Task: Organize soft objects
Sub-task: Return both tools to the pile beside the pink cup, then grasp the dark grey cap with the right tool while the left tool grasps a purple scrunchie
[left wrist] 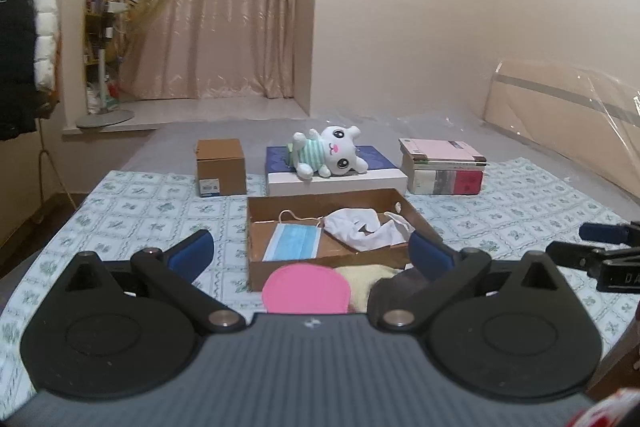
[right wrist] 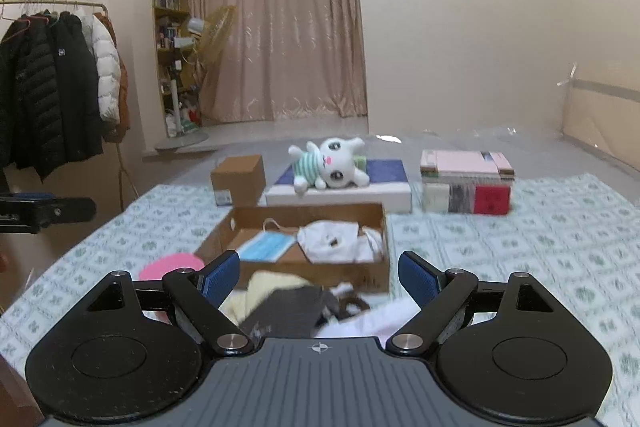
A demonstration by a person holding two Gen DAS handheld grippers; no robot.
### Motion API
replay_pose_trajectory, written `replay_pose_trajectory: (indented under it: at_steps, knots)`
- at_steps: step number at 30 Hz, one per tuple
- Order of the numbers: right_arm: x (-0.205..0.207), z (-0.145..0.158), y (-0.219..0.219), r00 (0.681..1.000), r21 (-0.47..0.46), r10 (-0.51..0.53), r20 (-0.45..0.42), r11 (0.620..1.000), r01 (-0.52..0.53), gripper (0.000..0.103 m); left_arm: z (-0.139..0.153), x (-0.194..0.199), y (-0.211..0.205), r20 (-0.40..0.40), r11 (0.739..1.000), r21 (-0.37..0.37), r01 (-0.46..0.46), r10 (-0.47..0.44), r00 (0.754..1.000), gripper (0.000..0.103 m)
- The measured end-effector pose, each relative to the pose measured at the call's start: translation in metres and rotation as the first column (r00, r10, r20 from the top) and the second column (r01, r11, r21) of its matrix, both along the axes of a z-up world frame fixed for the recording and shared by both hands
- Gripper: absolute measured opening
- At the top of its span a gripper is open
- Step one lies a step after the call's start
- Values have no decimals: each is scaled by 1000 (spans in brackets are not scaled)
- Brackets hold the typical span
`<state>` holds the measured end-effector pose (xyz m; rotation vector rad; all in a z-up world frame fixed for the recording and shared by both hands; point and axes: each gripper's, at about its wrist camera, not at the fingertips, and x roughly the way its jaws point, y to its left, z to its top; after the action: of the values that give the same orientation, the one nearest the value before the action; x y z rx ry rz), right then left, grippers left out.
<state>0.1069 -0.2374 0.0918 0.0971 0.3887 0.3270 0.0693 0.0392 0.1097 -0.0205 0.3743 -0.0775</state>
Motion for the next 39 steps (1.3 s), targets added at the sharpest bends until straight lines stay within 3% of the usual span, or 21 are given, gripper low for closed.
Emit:
replay_pose_trajectory:
  at_steps: [7,11,22,31,39]
  knots:
    - [-5,-20,0,998,-3,5,-61,1000,-5,86,-34,-21,-9,-17,1000,5,-22,22,1000,102]
    - [-4,-29,10,998,-44,23,-64,999,-26,86,-57,-19,-15,-66,997,50,-57,60,996,102]
    - [14,-68,47,989,-186,123,-84,973,-137,86,-96,-7,-17,-171,999,34,-18,24,985,102]
    - [30,-101,78,976,-317,199,-91,923,-218,86,-123,9,-11,-211,999,29,-23,29,977,102]
    - [42,-126,106,961,-443,262,-84,855,-271,86,-142,23,-9,-251,999,38,-12,22,968,102]
